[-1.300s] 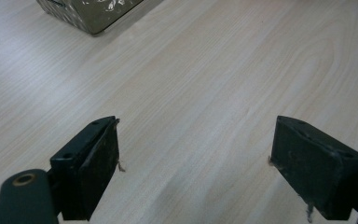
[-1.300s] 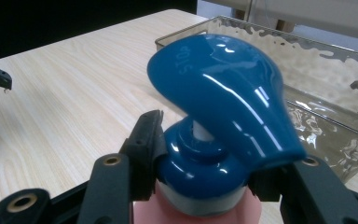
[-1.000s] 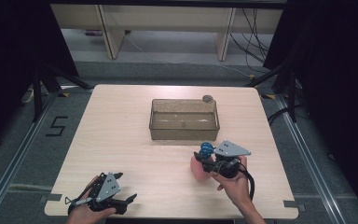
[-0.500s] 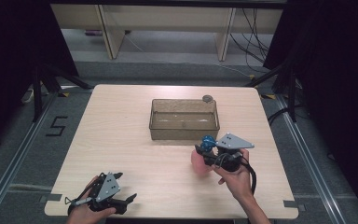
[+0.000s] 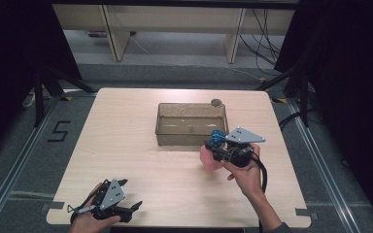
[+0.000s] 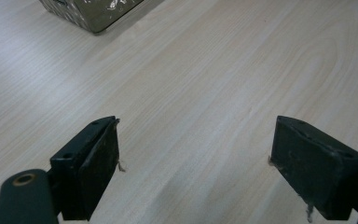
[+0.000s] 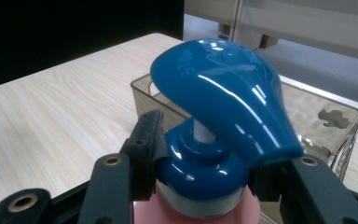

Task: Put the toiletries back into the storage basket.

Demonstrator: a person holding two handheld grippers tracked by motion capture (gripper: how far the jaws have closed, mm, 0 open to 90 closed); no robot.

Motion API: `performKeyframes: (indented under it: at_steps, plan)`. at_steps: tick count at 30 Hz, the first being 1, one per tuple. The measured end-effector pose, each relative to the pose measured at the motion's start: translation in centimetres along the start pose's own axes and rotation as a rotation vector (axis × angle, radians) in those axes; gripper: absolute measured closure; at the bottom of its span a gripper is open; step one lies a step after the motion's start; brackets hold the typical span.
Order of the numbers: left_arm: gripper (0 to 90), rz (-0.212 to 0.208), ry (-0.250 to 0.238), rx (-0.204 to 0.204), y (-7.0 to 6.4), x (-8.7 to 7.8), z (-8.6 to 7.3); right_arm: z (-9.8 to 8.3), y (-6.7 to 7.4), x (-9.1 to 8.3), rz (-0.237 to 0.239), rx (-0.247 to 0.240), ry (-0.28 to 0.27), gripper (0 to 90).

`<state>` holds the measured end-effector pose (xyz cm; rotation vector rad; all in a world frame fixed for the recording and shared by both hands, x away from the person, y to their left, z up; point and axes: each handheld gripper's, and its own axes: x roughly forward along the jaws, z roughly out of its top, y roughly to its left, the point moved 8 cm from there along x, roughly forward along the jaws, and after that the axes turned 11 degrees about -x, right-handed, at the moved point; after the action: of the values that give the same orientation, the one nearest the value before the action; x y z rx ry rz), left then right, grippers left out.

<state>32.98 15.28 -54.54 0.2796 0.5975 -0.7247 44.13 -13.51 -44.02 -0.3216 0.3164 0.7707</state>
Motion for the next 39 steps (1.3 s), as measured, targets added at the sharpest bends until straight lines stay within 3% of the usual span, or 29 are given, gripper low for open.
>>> performKeyframes:
  at_steps: [6,10,13,16,19,21,24,25,26,27,31,32,35,36,37,39]
  plan:
    - [14.8,0.003,-0.001,0.003,0.1,0.0,0.0,0.4,-0.6,0.2,-0.014,-0.001,0.003,53.4]
    - [14.8,0.016,-0.004,0.005,0.2,0.1,0.1,0.8,-0.9,0.4,0.003,-0.015,-0.005,53.4]
    - [14.8,0.002,-0.001,-0.004,0.1,0.1,0.0,1.1,-1.0,0.5,0.000,0.008,-0.001,53.4]
    - [14.8,0.004,0.001,-0.001,0.2,0.0,0.0,1.5,-1.4,0.6,-0.016,-0.016,0.001,53.4]
    - [14.8,0.002,0.001,-0.001,0.2,0.1,0.0,2.0,-1.6,0.6,-0.007,0.005,0.010,53.4]
    - [14.9,0.004,0.001,-0.002,0.1,0.1,0.0,2.3,-1.9,0.7,-0.024,-0.017,-0.005,53.5]
    - [14.8,0.000,0.002,-0.005,0.1,0.0,0.0,2.7,-2.2,0.8,-0.014,-0.008,0.001,53.4]
    - [14.8,0.009,-0.009,-0.001,0.2,0.1,0.1,2.7,-2.2,0.8,-0.014,-0.008,0.001,53.4]
    - [14.8,0.003,-0.030,-0.026,0.0,0.2,0.2,2.9,-2.4,0.8,-0.020,-0.002,-0.001,53.4]
    - [14.8,0.006,-0.005,0.001,0.2,0.0,0.1,3.0,-2.6,0.9,-0.024,-0.005,-0.009,53.4]
    - [14.8,0.004,-0.014,-0.006,0.1,0.1,0.2,3.4,-3.2,0.9,-0.040,0.000,-0.033,53.4]
    - [14.8,0.013,-0.012,-0.003,0.2,0.1,0.1,3.6,-3.3,0.9,-0.042,0.021,-0.022,53.5]
    - [14.8,0.004,-0.004,-0.005,0.1,0.0,0.1,3.9,-3.6,0.9,-0.043,0.009,-0.031,53.5]
    - [14.8,0.003,-0.023,-0.026,0.0,0.1,0.2,4.0,-3.8,0.8,-0.047,0.004,-0.024,53.5]
    - [14.8,0.012,-0.006,0.001,0.3,0.1,0.1,4.2,-3.9,0.8,-0.054,0.008,-0.022,53.4]
    - [14.8,0.014,-0.007,-0.002,0.2,0.1,0.0,4.5,-4.2,0.8,-0.058,-0.002,-0.022,53.5]
